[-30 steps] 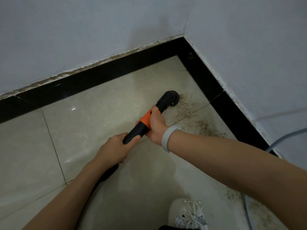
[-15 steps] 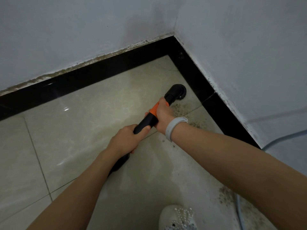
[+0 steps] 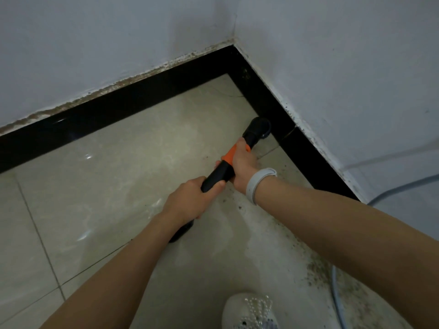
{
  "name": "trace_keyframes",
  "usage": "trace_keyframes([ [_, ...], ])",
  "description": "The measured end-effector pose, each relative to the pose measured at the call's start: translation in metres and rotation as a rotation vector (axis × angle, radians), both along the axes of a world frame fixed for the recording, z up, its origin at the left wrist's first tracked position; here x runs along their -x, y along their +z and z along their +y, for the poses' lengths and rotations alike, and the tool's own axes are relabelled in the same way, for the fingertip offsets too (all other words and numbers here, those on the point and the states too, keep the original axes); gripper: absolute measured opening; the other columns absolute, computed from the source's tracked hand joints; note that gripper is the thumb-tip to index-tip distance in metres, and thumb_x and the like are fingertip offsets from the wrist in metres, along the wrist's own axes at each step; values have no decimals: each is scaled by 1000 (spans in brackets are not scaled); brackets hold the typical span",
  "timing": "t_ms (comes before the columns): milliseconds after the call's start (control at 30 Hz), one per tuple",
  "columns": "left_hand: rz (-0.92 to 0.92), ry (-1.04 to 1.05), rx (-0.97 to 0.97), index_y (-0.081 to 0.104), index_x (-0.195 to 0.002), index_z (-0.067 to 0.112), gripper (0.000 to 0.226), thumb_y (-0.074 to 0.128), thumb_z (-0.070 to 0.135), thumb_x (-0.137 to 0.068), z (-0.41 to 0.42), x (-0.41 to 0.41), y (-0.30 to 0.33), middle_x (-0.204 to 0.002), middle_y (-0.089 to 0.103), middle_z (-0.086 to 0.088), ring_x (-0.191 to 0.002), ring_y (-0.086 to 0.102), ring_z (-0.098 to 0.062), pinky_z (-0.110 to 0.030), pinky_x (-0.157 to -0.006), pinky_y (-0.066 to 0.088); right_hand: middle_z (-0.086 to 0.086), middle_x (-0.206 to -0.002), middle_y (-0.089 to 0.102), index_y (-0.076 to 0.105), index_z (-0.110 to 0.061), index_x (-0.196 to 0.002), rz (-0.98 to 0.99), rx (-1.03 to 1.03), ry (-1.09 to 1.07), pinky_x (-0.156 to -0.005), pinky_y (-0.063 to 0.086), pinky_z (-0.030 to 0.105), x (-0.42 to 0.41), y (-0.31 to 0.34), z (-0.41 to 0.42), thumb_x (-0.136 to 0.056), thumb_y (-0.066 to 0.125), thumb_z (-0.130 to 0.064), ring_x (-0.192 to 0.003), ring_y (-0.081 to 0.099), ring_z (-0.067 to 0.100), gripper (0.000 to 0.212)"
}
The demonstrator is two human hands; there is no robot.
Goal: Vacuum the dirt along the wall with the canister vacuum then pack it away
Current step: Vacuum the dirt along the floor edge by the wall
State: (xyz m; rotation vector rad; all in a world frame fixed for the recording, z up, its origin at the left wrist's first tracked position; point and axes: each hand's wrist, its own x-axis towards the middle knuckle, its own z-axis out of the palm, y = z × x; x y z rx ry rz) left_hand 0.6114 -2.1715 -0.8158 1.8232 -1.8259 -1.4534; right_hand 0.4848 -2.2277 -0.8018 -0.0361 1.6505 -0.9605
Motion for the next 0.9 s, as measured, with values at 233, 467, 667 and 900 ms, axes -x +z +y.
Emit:
trace_keyframes([
  [233, -93, -145, 19, 51, -78, 23, 44, 44, 67, -82, 11, -2, 6, -63, 60, 4, -50, 58, -13, -27, -53, 44, 10, -69, 54, 47, -11, -84, -120, 16, -77, -55, 53, 33, 10, 0, 27, -95, 45, -43, -53, 58, 23, 34],
  [467, -245, -233, 131, 38, -70, 31, 42, 39, 71, -81, 21, 0, 5, -64, 50, 11, -55, 46, -3, -24, -47, 29, 10, -68, 50, 46, -12, -95, -247, 42, -129, -54, 49, 33, 16, -1, 42, -94, 45, -46, -56, 54, 24, 34],
  [667, -327, -260, 197, 42, -82, 31, 41, 37, 72, -80, 39, -9, 6, -62, 46, 12, -60, 49, -14, -23, -46, 28, 11, -62, 49, 42, -10, -96, -295, 42, -113, -57, 51, 34, 9, -2, 58, -94, 42, -42, -54, 54, 25, 32],
  [900, -457, -317, 299, 38, -85, 30, 43, 34, 73, -81, 60, -46, 10, -60, 43, 12, -56, 47, -12, -24, -46, 27, 10, -100, 54, 44, -8, -123, 95, -103, 107, -77, 50, 41, 3, -12, 55, -97, 44, -36, -97, 54, 28, 38],
])
